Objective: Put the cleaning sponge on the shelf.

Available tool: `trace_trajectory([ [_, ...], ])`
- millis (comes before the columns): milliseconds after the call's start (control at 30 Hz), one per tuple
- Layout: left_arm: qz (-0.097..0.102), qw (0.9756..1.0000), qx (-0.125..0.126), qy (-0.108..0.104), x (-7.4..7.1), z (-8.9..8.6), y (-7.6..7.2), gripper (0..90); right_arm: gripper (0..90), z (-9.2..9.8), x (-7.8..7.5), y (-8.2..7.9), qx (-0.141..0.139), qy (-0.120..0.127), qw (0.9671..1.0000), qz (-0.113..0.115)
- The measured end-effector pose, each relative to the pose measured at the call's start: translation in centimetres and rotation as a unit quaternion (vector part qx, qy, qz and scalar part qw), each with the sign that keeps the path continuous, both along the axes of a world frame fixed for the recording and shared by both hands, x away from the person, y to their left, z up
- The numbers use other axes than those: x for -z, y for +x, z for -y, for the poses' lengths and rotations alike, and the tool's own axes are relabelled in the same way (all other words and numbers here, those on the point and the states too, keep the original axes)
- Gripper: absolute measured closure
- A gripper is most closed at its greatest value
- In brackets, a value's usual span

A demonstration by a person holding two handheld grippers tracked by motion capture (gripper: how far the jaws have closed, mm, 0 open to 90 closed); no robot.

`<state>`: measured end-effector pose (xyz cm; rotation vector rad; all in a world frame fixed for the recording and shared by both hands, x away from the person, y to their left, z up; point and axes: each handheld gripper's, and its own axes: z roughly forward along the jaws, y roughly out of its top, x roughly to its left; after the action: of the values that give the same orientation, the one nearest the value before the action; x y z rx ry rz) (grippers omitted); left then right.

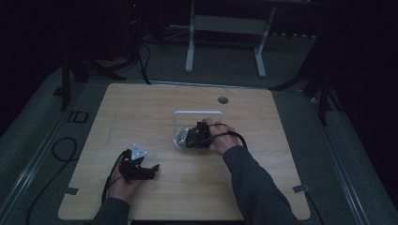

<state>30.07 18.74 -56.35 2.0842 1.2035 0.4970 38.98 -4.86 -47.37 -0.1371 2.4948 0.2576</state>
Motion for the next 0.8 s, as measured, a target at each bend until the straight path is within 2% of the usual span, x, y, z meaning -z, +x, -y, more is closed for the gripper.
trace_trajectory([
  [333, 0.000, 1.0000, 0.000, 0.000, 0.0, 0.0, 0.0, 12.4, 55.7, 0.5, -1.4, -0.8, -0.004, 0.017, 0.9998, 0.002],
  [533, 0.000, 1.0000, 0.000, 0.000, 0.0, 0.0, 0.0, 12.4, 55.0, 0.8, -2.8, -1.4, -0.006, 0.053, 0.9984, -0.017],
  [600, 0.000, 1.0000, 0.000, 0.000, 0.0, 0.0, 0.0, 12.4, 55.0, 0.8, -3.2, -1.7, -0.003, 0.062, 0.9980, -0.016],
  [800, -0.001, 1.0000, 0.000, 0.000, 0.0, 0.0, 0.0, 12.4, 54.8, 1.0, -4.0, -2.6, 0.005, 0.096, 0.9947, -0.037],
])
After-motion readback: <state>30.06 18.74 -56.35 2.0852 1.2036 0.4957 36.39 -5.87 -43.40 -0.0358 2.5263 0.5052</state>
